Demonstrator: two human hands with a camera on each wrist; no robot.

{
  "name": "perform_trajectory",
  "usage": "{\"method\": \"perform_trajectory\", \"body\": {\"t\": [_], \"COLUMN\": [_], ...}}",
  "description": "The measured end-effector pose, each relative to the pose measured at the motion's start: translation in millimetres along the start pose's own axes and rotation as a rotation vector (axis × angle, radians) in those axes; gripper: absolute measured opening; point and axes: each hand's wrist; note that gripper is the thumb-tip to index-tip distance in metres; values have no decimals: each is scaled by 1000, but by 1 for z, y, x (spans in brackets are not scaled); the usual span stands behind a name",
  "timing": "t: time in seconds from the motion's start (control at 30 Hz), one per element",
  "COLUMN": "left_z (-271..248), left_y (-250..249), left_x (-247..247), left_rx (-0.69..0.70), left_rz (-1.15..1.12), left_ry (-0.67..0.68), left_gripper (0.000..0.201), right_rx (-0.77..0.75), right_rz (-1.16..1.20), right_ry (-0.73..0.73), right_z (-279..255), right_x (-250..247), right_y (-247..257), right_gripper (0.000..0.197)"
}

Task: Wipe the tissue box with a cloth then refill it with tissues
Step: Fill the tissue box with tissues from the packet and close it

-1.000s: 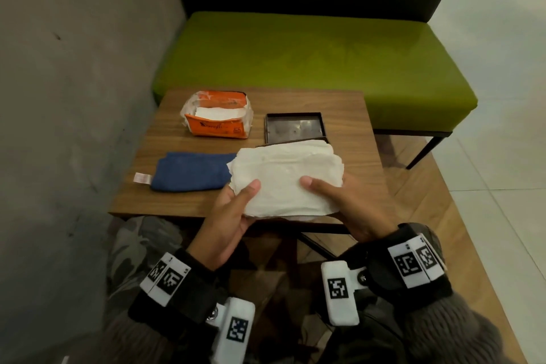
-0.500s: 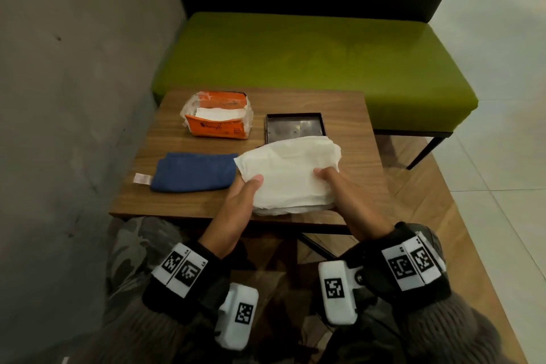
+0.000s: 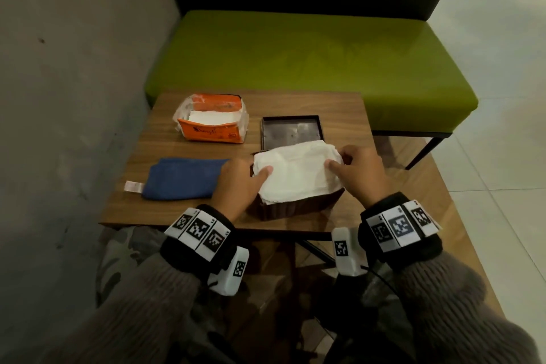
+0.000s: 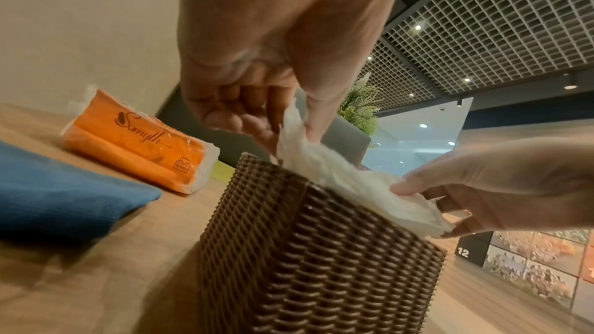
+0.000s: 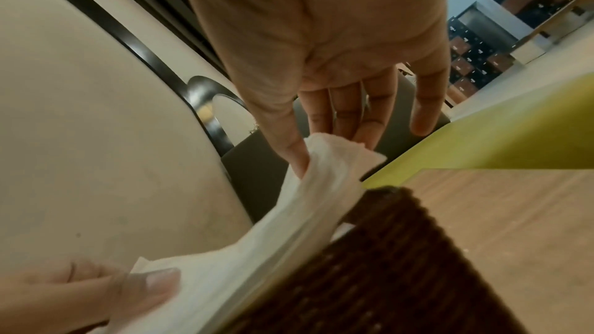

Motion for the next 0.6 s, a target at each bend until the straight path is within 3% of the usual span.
{"method": "perform_trajectory", "body": {"t": [0.07,0.17,0.27,0.33,0.47,0.6], "left_z": [5,6,-6,-12,-9,15], "left_y": [0,-2,-2,-2,0,-2], "left_x": [3,2,1,3,8,-15], "left_rx": [-10,-53,128,213,199,140], "left_rz": [138,253,209,327,573,273], "left_ry": [39,-36,-152,-120,27,-58], "left_gripper": [30,39,35,24,26,18], "right_rx": [14,-3,-141,-239,-280,-277], "right_rz": [-69,-215,-202,-193,-387,-389], "right_ry": [41,24,-4,110,427,450], "right_z": [1,-4,-13,-17,-16,-15], "right_x": [6,12,15,21,41,41], "right_y": [-3,-2,7,13,19,25], "right_gripper": [10,44,41,36,47,59]}}
Point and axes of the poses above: each hand's wrist, its own z-axis towards the middle knuckle, its own x-axis out of the palm, y = z × x, and after that the axes turned 14 degrees about -x, right-handed
